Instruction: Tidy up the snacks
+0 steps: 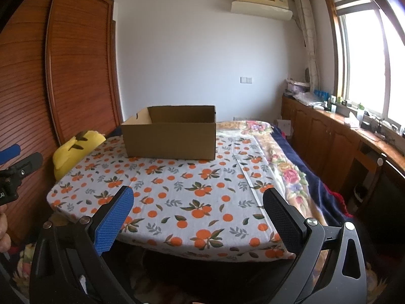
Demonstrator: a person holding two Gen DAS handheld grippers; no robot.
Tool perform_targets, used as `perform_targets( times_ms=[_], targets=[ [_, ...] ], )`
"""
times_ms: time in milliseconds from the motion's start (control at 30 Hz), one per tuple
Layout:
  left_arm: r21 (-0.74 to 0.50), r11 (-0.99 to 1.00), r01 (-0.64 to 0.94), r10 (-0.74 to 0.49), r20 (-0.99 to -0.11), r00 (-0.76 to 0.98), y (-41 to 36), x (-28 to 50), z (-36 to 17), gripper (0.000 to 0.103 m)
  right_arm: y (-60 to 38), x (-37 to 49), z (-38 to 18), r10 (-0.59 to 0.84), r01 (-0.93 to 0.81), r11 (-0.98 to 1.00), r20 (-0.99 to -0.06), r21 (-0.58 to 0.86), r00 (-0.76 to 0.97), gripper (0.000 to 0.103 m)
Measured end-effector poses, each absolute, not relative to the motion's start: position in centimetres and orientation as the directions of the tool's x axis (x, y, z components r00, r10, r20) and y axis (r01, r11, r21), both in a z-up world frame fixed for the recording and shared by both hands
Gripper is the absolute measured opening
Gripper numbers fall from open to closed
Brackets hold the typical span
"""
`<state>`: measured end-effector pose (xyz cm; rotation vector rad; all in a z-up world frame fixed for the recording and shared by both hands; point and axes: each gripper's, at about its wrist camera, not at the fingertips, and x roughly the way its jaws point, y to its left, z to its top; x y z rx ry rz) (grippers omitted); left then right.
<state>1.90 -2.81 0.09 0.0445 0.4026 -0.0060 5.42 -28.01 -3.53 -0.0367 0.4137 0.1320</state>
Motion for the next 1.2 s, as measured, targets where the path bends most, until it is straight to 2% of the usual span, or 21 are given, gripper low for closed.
perform_targets(
  times_ms=[1200],
  targets=[
    [0.045,0.999,0.013,0.006,-0.394,0.919,-2.8,1.76,-0.08,0.103,-28.0,5.47,-2.98,0.113,-0.128,0.992,-0.396,-0.012,0.911,0.103]
  ],
)
